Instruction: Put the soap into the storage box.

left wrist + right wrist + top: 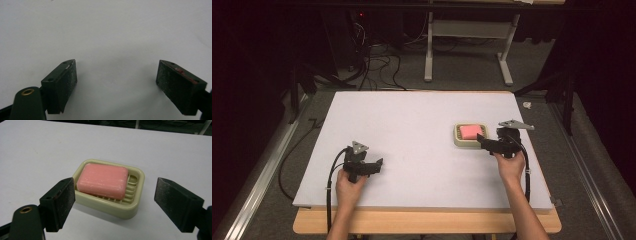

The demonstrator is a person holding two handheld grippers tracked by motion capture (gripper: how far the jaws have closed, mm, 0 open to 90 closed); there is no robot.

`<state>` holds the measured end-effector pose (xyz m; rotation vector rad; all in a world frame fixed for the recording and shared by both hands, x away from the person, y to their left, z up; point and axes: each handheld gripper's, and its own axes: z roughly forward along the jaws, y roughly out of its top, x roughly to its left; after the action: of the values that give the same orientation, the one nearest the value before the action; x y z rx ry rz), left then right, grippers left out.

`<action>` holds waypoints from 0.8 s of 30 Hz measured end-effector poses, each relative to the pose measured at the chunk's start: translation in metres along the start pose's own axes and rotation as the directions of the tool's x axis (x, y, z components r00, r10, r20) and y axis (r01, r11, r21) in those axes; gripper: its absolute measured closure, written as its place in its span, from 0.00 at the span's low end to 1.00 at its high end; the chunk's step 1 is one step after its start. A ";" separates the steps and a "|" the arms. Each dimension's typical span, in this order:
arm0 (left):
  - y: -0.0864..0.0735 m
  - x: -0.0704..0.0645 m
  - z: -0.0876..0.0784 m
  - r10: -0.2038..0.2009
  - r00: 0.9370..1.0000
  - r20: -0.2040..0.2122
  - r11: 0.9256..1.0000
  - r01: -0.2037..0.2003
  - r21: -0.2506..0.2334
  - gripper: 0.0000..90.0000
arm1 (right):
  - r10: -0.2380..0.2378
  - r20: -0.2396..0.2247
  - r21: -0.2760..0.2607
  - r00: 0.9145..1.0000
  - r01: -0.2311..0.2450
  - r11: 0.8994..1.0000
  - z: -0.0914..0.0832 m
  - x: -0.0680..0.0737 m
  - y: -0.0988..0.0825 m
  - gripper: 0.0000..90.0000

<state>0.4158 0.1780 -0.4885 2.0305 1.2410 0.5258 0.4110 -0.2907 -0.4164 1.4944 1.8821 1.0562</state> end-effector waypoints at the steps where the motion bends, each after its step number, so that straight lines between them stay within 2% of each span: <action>1: 0.000 0.000 0.000 0.000 1.000 0.000 1.000 0.000 0.000 0.19 | 0.000 -0.001 0.000 1.000 0.000 1.000 -0.001 0.000 0.000 0.20; 15: 0.000 0.000 0.000 0.001 1.000 0.000 1.000 -0.001 0.000 0.19 | -0.025 -0.025 -0.023 0.999 0.025 0.999 -0.016 0.004 -0.004 0.21; 24: 0.000 0.000 0.000 0.001 1.000 -0.001 1.000 -0.001 0.000 0.19 | -0.024 -0.039 -0.035 0.999 0.023 0.999 -0.024 0.007 -0.011 0.23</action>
<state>0.4157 0.1780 -0.4885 2.0311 1.2406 0.5268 0.3842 -0.2913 -0.4108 1.4386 1.8944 1.1088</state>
